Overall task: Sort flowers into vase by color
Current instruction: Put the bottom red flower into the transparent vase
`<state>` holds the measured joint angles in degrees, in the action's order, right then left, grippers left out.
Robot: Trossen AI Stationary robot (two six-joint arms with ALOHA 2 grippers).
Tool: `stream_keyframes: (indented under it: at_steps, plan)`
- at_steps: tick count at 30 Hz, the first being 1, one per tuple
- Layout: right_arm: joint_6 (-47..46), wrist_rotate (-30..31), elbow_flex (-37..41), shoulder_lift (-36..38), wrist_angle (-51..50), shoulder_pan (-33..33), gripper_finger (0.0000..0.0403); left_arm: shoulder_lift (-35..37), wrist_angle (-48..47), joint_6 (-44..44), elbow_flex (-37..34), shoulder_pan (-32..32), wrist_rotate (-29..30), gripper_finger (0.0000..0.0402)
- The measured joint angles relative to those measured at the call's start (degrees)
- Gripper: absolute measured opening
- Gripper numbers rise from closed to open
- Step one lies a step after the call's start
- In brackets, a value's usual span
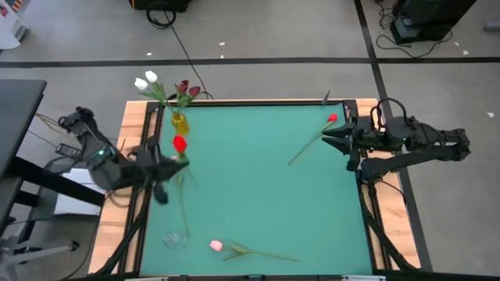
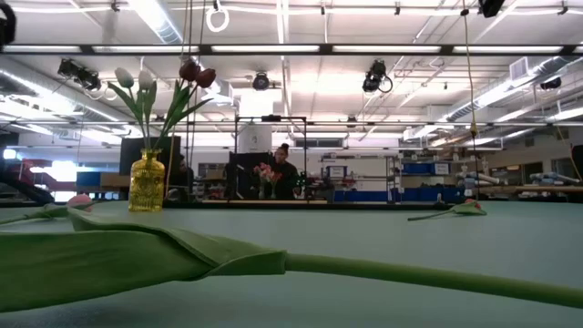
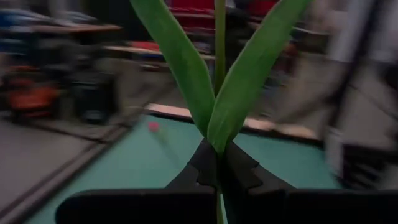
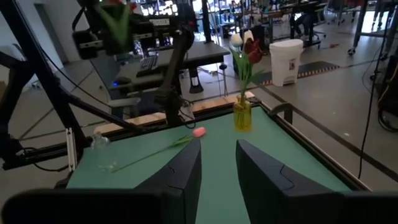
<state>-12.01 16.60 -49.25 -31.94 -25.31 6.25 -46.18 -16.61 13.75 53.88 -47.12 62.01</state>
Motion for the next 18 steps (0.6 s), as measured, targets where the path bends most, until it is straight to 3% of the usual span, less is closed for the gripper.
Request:
stream_keyframes:
  at_steps: [5,11,15,18]
  plan:
    - [0.0,0.0,0.0,-0.02,-0.01,0.01,0.0109,1.53,-0.93,2.29,-0.01,-10.43,-7.54,0.0004]
    - [0.0,0.0,0.0,-0.02,-0.04,0.01,0.011,2.02,0.56,1.65,0.01,-20.38,-10.52,0.0004]
    - [0.0,0.0,0.0,-0.02,-0.04,0.01,0.011,1.14,-3.77,3.42,-0.8,-26.5,-10.5,0.0004]
    - [0.0,0.0,0.0,-0.02,-0.04,0.01,0.011,2.65,-4.85,8.72,-6.15,-30.37,-6.57,0.0004]
